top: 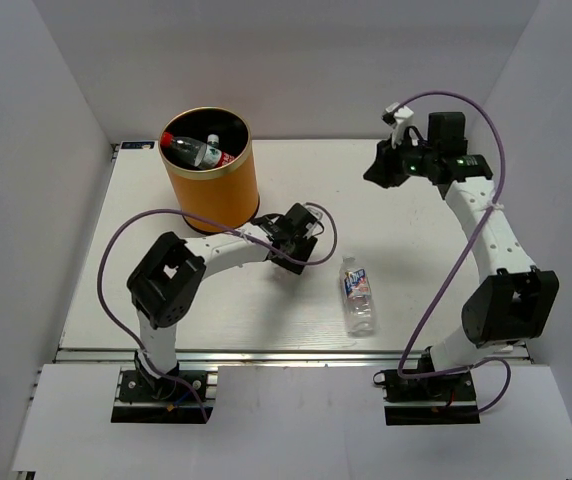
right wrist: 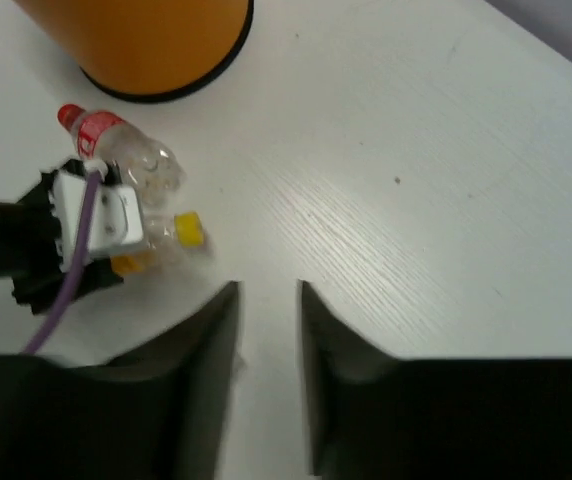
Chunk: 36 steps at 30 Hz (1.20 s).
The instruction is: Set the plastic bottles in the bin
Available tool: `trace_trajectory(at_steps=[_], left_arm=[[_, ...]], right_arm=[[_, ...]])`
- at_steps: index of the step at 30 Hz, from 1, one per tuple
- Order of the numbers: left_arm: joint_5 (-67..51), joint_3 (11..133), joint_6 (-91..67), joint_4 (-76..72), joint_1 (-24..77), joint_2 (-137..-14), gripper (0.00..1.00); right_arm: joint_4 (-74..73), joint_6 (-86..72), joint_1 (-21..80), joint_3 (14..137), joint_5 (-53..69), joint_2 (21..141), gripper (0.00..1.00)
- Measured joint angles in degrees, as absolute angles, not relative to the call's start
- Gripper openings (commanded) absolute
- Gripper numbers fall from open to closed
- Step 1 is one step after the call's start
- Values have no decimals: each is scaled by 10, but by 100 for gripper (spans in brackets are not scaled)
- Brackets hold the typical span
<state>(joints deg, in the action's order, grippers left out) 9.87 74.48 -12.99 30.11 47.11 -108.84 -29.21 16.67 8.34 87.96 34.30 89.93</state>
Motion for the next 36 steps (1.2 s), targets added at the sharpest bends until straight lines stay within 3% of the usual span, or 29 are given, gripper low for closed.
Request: trace_trajectory(at_steps=[1, 2, 4, 13, 21, 24, 25, 27, 36], left_arm=[[100, 754, -128, 306, 472, -1081, 28], [101, 765, -126, 310, 472, -1073, 28], [111, 804, -122, 322, 471, -1052, 28], [314, 1094, -121, 345, 415, -986, 36], [390, 1257, -164, 402, 252, -1065, 41], [378, 1325, -178, 434, 198, -1136, 62], [370, 1334, -180, 438, 183, -1155, 82], [355, 1336, -179, 449, 161, -1183, 97], [275, 1327, -161, 462, 148, -1212, 100]], right_arm=[[-316, 175, 77, 881, 343, 893, 57], [-341, 185, 70, 882, 343, 889, 76], [-403, 217, 62, 887, 347, 888, 90], [-659, 316, 102, 884, 366, 928, 90], [-702, 277, 150, 848, 331, 965, 90], [-708, 262, 165, 837, 319, 968, 90], [-708, 258, 170, 837, 316, 968, 90], [-708, 251, 174, 837, 305, 968, 90], [-702, 220, 187, 787, 251, 969, 90]])
